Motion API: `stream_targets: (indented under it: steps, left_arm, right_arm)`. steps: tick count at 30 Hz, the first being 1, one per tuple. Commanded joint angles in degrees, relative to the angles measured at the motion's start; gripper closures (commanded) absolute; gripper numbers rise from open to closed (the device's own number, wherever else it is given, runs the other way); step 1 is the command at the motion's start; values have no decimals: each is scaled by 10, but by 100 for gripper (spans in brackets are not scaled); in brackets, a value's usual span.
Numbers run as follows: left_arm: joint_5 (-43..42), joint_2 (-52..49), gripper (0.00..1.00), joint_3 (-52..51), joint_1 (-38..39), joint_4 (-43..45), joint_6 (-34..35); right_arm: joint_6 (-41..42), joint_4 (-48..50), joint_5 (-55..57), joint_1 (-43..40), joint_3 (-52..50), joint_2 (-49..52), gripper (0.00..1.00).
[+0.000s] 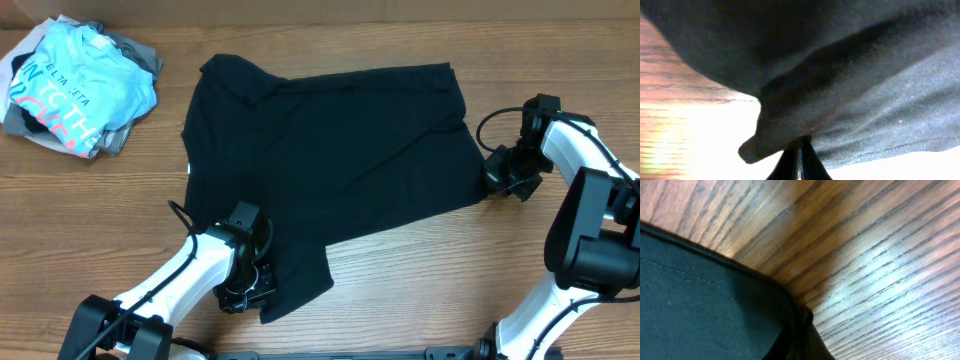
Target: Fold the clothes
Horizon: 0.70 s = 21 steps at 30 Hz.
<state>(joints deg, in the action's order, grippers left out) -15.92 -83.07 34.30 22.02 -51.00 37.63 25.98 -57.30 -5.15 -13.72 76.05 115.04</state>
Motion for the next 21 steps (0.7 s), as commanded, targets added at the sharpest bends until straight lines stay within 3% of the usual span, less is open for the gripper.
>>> stream_targets:
  steps: [1,9,21]
  left_arm:
    - [-21,-3,96,4,-3,-12,-30]
    - [-14,52,96,46,-2,-79,-45]
    - [14,264,96,112,-3,-200,-30]
  right_arm:
    - [14,-8,1,2,2,9,96]
    - [51,-40,1,2,2,-62,96]
    - [75,-144,27,2,1,-242,96]
